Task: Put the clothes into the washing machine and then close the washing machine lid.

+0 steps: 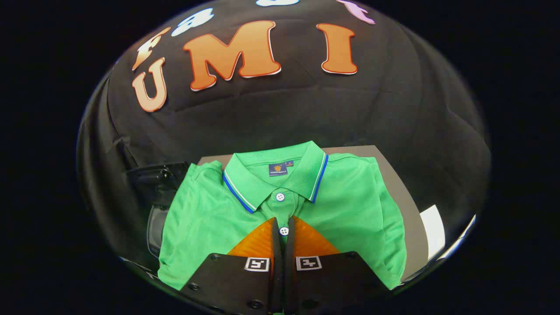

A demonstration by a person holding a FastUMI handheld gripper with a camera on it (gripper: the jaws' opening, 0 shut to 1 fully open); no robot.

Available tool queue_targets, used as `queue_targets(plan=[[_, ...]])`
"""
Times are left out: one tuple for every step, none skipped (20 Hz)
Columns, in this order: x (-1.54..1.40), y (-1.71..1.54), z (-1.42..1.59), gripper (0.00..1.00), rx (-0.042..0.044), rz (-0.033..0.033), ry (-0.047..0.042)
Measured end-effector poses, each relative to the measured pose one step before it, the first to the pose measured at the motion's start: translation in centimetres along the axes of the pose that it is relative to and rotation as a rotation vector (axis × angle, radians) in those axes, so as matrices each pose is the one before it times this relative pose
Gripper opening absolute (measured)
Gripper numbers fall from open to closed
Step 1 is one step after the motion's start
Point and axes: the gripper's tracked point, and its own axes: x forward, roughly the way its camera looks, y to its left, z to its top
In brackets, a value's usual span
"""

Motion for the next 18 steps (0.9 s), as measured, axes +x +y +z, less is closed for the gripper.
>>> queue_targets(plan=[[-0.119,0.255,0.431,0.09,0.02194,0.02757,-0.03342],[-0.494,-0.073,0.61,0.09,0.01421,0.01617,-0.03442],[-0.245,0.063,0.243,0.08,0.00378,0.01535,-0.01634],[-0.165,0.033,0.401,0.08,0.01055,0.00892,-0.02225],[-0.2,0.273,0.304,0.09,0.00777,0.01598,-0.01816],[-0.216,0.142,0.544,0.08,0.0123,0.01265,-0.03228],[-0.196,0.348,0.541,0.08,0.00537,0.01593,-0.02144],[-0.267,0.34,0.69,0.09,0.00639,0.01324,-0.02729],[-0.263,0.493,0.665,0.08,-0.00078,0.01538,-0.02333],[-0.52,0.6,0.47,0.08,-0.00316,0.00857,-0.02521],[-0.527,0.583,0.421,0.08,-0.00751,0.00908,-0.01563],[-0.388,0.571,0.663,0.08,-0.00664,0.00429,-0.0212],[-0.232,0.61,0.49,0.08,-0.00895,0.0031,-0.0111],[-0.411,0.58,0.259,0.09,-0.00733,-0.00425,-0.01521],[-0.54,0.77,0.428,0.09,-0.00181,-0.00307,-0.01179],[-1.062,0.853,0.514,0.08,0.00164,0.00028,-0.01653],[-0.773,1.049,0.566,0.09,0.00063,-0.00023,-0.02166],[-0.609,1.107,0.413,0.08,-0.00304,-0.00535,-0.01125]])
